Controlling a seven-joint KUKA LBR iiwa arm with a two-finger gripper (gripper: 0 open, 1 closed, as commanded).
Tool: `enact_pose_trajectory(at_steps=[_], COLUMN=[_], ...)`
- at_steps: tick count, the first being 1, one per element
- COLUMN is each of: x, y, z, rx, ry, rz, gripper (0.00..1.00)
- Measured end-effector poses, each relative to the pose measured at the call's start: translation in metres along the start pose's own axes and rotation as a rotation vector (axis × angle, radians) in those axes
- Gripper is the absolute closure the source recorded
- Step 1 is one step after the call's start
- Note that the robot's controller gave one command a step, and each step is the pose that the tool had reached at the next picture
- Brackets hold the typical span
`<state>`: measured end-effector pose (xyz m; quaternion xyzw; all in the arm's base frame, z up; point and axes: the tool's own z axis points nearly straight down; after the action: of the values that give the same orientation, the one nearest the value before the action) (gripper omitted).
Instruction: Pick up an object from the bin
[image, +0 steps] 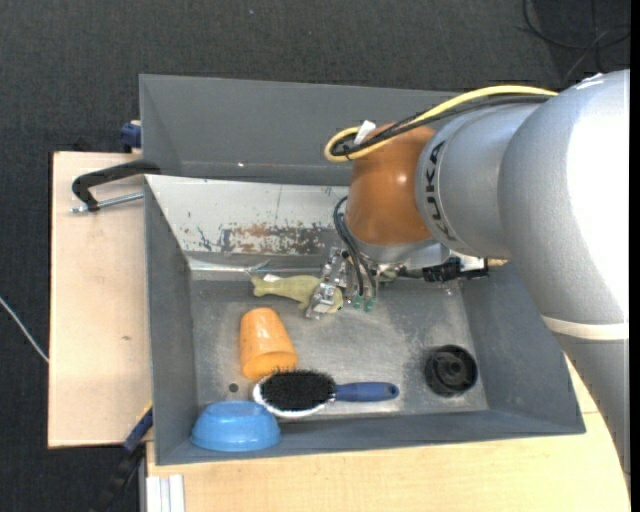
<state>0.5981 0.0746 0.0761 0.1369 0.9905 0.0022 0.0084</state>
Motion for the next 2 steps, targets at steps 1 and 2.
enact_pose_trajectory(at_steps=[1, 2], x=[0.0060, 0.0073], y=[-0.0192, -0.0195], z=[-0.1699, -0.1646], rx=[0.000, 0.004], ry=[0.002, 0.011], rz=[-0.018, -0.018], gripper=[1.00, 0.00])
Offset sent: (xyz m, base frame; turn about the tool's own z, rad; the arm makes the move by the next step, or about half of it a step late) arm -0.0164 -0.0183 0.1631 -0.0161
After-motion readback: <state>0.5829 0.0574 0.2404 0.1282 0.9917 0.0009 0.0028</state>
